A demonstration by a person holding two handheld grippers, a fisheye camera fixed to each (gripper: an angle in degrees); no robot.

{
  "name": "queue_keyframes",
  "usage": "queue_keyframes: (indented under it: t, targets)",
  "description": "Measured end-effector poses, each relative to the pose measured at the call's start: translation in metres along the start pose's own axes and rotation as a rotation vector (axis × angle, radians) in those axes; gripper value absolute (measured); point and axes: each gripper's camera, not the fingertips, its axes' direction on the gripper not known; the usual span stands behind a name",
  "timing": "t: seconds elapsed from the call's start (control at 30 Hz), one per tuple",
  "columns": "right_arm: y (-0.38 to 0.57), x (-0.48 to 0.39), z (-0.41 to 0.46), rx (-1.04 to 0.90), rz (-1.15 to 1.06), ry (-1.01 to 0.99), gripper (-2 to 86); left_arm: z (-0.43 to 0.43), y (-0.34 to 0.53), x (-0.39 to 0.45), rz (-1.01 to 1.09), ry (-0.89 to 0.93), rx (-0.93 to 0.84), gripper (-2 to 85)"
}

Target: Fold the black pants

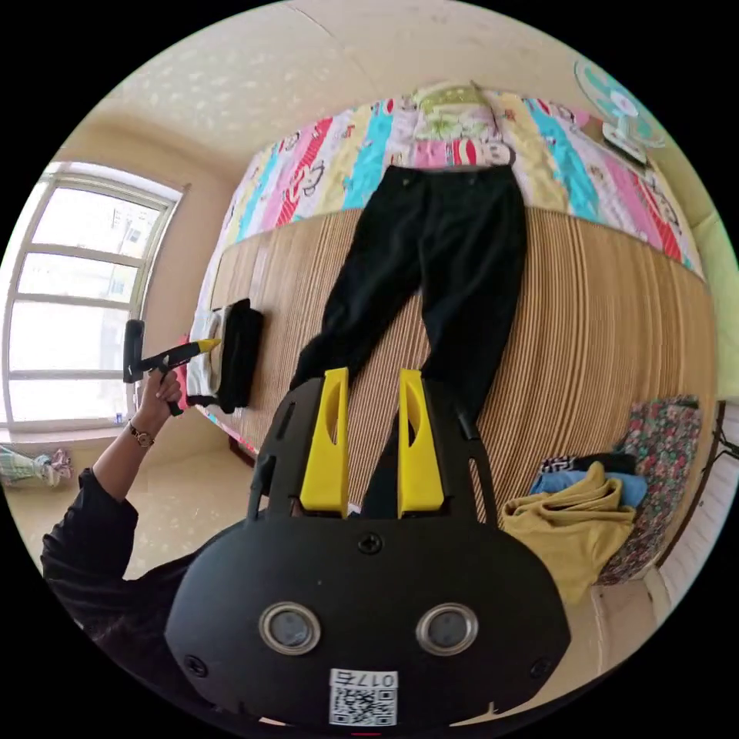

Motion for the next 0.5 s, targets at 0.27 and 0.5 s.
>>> queue_keyframes:
  t: [0.27,0.5]
  targets:
    - [0.046,0.047,0.148,-0.313,0.078,-0.460,11.6,0.107,0.092,-0.135,-0.134,-0.129,-0.292,12.0]
    - [0.052,0.032,0.147,-0.369,0.100,-0.782,11.1,0.076,0.123,-0.130,-0.160,0.287,-0.198,4.1]
